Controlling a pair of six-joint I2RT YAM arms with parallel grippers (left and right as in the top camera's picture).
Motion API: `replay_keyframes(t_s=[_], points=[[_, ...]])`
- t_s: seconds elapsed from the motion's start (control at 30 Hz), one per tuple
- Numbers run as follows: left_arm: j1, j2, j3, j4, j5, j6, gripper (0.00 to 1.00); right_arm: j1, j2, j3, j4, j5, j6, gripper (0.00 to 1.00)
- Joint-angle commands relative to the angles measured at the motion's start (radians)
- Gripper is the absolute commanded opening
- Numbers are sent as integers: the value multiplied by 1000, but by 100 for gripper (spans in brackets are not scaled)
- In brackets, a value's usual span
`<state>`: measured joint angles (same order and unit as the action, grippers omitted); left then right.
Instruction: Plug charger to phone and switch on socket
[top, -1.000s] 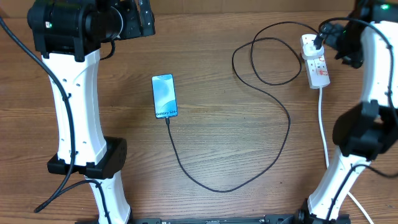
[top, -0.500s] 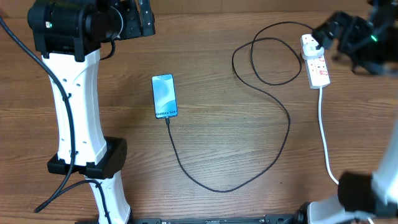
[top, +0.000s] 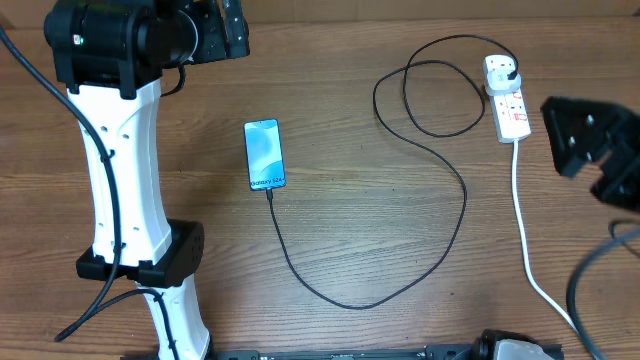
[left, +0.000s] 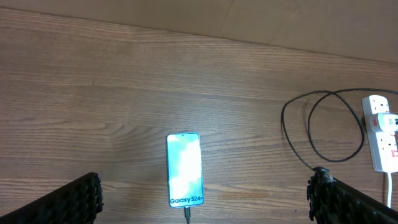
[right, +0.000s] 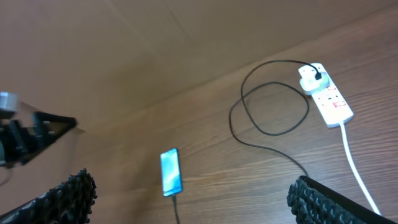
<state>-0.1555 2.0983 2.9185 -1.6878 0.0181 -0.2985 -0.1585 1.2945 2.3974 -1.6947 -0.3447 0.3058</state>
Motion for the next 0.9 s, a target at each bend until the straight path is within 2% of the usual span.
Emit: replay_keyframes(t_s=[0.0,0.1,0.33,0.4,0.6,0.87], points=[[-1,7,2,-2,0,14,100,-5,-36,12,1,-13,36,100],[-1,7,2,-2,0,14,100,-5,-62,12,1,-10,8,100],[-1,7,2,-2,0,14,100,-5,-87,-33,1,-5,-314,100],[-1,7,2,-2,0,14,100,-5,-113,-93,15,-1,-342,100],[-1,7,2,-2,0,14,100,-4,-285,-463,278,12,-341,100],[-1,7,2,-2,0,14,100,80,-594,-1135,867,74,-341,100]])
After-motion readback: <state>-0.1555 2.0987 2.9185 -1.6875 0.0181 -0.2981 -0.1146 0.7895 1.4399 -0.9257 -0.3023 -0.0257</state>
